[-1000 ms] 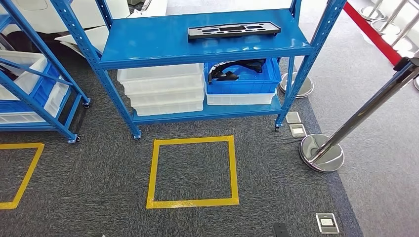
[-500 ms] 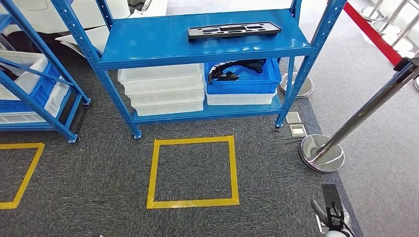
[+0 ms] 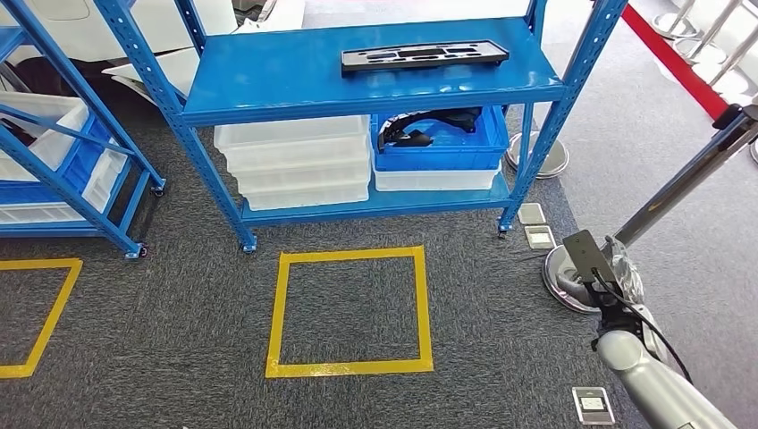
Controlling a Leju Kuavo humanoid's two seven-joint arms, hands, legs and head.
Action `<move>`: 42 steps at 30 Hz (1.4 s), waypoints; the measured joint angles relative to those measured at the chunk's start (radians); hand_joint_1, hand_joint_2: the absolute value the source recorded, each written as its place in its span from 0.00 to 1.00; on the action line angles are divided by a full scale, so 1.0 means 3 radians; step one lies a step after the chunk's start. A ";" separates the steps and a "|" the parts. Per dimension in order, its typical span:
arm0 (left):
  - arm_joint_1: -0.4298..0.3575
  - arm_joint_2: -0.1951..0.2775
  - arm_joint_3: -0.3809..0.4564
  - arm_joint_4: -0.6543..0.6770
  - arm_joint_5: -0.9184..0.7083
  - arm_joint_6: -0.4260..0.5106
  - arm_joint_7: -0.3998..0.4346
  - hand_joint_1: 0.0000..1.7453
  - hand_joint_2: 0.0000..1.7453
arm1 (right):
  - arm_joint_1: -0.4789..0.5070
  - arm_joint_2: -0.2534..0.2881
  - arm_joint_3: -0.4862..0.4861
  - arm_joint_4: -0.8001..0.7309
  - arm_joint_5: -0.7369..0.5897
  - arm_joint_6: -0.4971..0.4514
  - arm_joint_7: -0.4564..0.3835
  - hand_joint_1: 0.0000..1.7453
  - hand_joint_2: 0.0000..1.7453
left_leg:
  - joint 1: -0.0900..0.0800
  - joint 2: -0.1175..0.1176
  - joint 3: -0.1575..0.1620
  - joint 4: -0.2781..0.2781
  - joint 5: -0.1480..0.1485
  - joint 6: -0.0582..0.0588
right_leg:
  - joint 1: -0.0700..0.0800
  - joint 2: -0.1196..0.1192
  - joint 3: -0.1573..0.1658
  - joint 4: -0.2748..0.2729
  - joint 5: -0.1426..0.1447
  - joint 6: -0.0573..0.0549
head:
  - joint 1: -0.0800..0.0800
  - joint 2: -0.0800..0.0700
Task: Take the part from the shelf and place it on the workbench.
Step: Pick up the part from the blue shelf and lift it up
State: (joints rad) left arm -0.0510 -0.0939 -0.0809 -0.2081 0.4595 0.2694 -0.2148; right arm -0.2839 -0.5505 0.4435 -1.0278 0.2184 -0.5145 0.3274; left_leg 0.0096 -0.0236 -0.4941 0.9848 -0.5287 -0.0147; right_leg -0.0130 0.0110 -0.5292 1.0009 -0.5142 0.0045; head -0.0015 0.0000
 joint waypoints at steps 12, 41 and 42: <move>-0.0020 -0.0006 -0.0056 0.0006 0.0047 0.0000 0.0000 0.00 0.00 | -0.0891 0.0123 0.0591 -0.0615 0.0424 0.0903 -0.0274 0.00 1.00 | 0.0000 0.0009 -0.0008 0.0001 0.0001 -0.0002 | 0.0000 0.0011 -0.0015 0.0016 0.0000 -0.0001 | -0.0001 0.0000; -0.0018 -0.0013 -0.0115 0.0029 0.0223 -0.0015 0.0125 0.00 0.00 | -0.1589 0.0183 0.1402 -0.0748 0.0399 0.1297 0.0470 0.00 1.00 | -0.0001 0.0008 -0.0020 0.0010 0.0001 -0.0002 | 0.0001 0.0007 -0.0027 0.0017 0.0000 0.0000 | 0.0001 0.0000; -0.0018 -0.0013 -0.0119 0.0029 0.0223 -0.0020 0.0127 0.00 0.00 | -0.1589 0.0155 0.1402 -0.0748 0.0392 0.1295 0.0514 0.00 1.00 | -0.0001 0.0008 -0.0019 0.0010 0.0001 -0.0002 | 0.0001 0.0007 -0.0027 0.0016 0.0000 0.0000 | 0.0001 0.0000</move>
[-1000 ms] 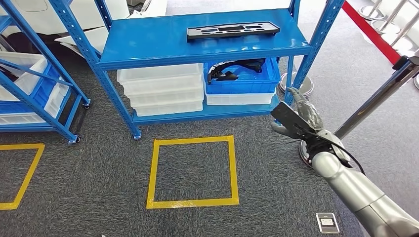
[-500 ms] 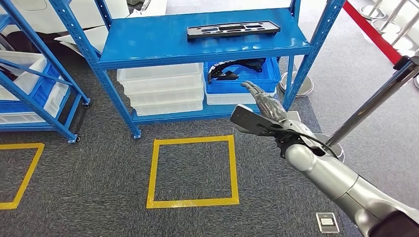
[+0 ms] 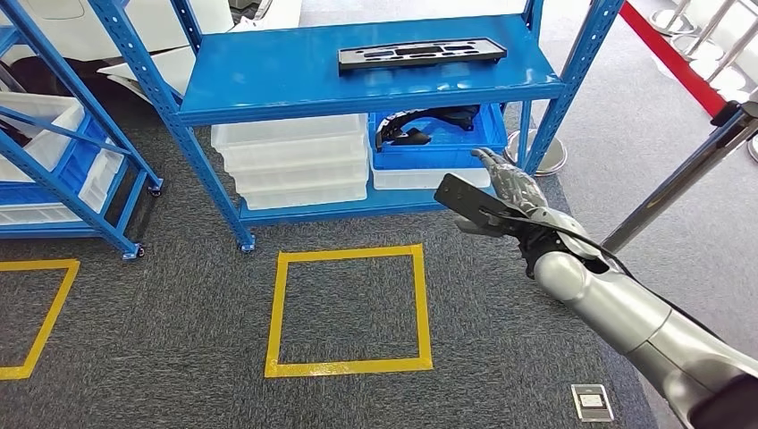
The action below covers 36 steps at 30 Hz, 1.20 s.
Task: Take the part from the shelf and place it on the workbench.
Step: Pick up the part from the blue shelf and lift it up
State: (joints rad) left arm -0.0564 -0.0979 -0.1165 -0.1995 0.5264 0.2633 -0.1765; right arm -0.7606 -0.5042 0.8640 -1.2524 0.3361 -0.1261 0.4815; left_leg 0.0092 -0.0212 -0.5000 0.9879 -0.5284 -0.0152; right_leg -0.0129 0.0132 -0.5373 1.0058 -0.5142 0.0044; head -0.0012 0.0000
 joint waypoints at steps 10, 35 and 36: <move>0.0000 0.0000 -0.0021 0.0001 0.0000 -0.0037 0.0015 0.00 0.00 | 0.0000 -0.0192 0.0000 0.0000 -0.0007 -0.0008 0.0276 0.00 1.00 | 0.0001 0.0000 0.0000 0.0001 0.0000 0.0000 | 0.0000 0.0000 0.0000 0.0000 0.0000 0.0000 | -0.0001 0.0000; 0.0007 0.0010 -0.0118 0.0004 0.0058 -0.0050 0.0035 0.00 0.00 | 0.0016 -0.0561 0.0035 -0.0053 -0.0006 -0.0022 0.0418 0.00 1.00 | 0.0193 0.0024 0.0256 -0.0095 -0.0140 -0.0094 | -0.0173 -0.0026 -0.0391 0.0227 0.0219 0.0334 | 0.0110 0.0000; 0.0004 0.0014 -0.0123 0.0005 0.0058 -0.0046 0.0034 0.00 0.00 | 0.0024 -0.0564 0.0040 -0.0055 -0.0007 -0.0024 0.0418 0.00 1.00 | 0.0194 0.0023 0.0242 -0.0048 -0.0183 -0.0133 | -0.0171 -0.0024 -0.0401 0.0200 0.0200 0.0308 | 0.0130 0.0000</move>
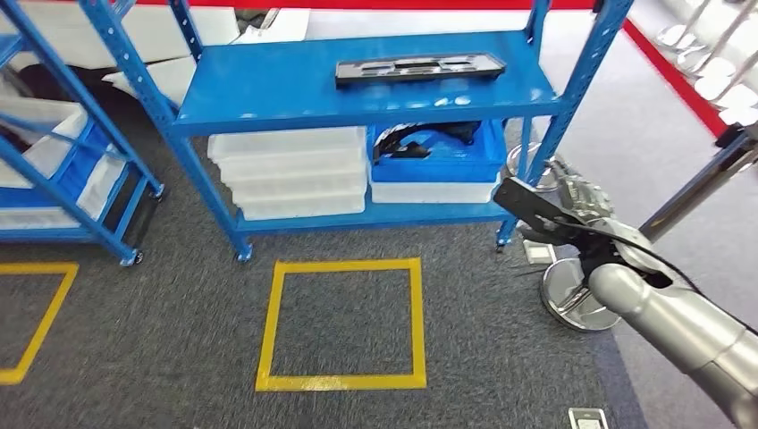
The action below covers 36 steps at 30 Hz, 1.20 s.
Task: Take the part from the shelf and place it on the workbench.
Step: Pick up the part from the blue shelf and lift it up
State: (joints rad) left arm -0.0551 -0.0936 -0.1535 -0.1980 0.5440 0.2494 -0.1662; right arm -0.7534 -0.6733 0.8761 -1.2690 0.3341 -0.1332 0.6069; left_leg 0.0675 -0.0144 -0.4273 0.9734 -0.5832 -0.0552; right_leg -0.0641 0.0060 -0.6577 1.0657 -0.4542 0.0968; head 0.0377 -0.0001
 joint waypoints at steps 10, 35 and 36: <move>-0.0014 -0.0005 -0.0053 0.0001 0.0001 0.0004 -0.0005 0.00 0.00 | 0.0045 -0.0038 0.0010 -0.0037 0.0003 -0.0011 0.0000 0.00 1.00 | -0.0139 0.0024 -0.0866 0.1206 -0.0284 0.0031 | 0.0128 0.0005 0.0245 0.0015 -0.0259 -0.0262 | -0.0232 0.0000; 0.0004 -0.0007 -0.0094 0.0031 0.0097 0.0076 -0.0024 0.00 0.00 | 0.0042 0.0000 0.0128 -0.0133 -0.0009 0.0062 -0.0542 0.00 1.00 | -0.0195 0.0008 -0.0293 0.0327 0.0053 0.0172 | 0.0059 -0.0084 -0.0102 -0.0010 0.0088 -0.0195 | -0.0148 0.0000; -0.0004 -0.0007 -0.0099 0.0031 0.0105 0.0076 -0.0026 0.00 0.00 | 0.0026 0.0005 0.0131 -0.0147 -0.0018 0.0087 -0.0566 0.00 1.00 | -0.0190 0.0011 -0.0361 0.0473 0.0021 0.0157 | 0.0055 -0.0083 -0.0071 -0.0023 0.0077 -0.0211 | -0.0167 0.0000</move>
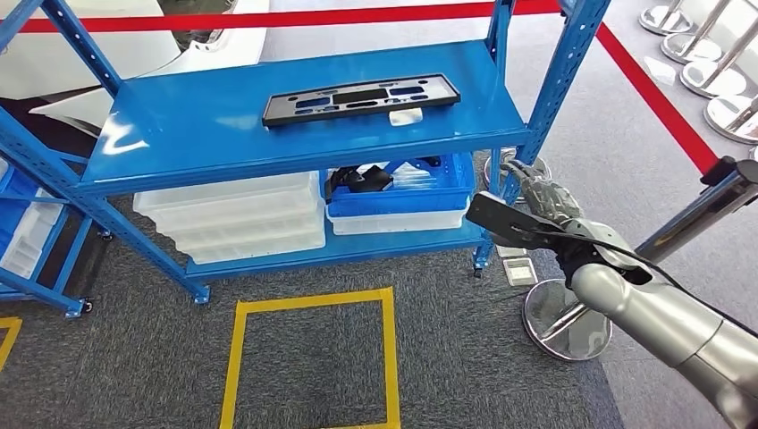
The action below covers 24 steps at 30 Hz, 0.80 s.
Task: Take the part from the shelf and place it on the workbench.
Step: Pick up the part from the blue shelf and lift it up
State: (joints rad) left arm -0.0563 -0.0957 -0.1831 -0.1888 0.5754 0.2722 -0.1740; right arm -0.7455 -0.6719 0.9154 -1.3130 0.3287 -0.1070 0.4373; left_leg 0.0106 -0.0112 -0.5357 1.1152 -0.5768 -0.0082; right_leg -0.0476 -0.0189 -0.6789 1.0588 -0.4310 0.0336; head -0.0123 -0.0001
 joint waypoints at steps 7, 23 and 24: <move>-0.0013 -0.0001 -0.0033 0.0000 0.0016 0.0001 -0.0002 0.00 0.00 | -0.0020 0.0044 0.0030 -0.0043 -0.0038 0.0082 -0.0059 0.00 1.00 | 0.0021 0.0004 -0.0353 0.0252 0.0041 -0.0032 | 0.0004 0.0013 0.0142 -0.0020 -0.0101 -0.0027 | -0.0115 0.0000; -0.0035 -0.0005 -0.0106 0.0000 0.0049 0.0017 0.0024 0.00 0.00 | -0.0356 0.0393 0.0201 0.0062 -0.0024 0.0421 -0.0461 0.00 1.00 | -0.0095 0.0002 -0.0181 -0.0288 0.0313 0.0153 | 0.0102 0.0036 0.0059 0.0348 -0.0274 -0.0028 | 0.0074 0.0000; -0.0038 -0.0007 -0.0114 0.0000 0.0059 0.0022 0.0023 0.00 0.00 | -0.0406 0.0436 0.0224 0.0079 -0.0039 0.0450 -0.0488 0.00 1.00 | -0.0105 0.0001 -0.0192 -0.0270 0.0305 0.0152 | 0.0114 0.0040 0.0145 0.0152 -0.0209 -0.0052 | 0.0073 0.0000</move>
State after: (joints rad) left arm -0.0677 -0.0977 -0.2174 -0.1889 0.5931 0.2789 -0.1671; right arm -0.8673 -0.5410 0.9827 -1.2894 0.3170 0.0281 0.2908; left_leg -0.0208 -0.0109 -0.5934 1.0342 -0.4854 0.0373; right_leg -0.0133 -0.0069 -0.6354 1.1043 -0.4936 0.0179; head 0.0095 0.0000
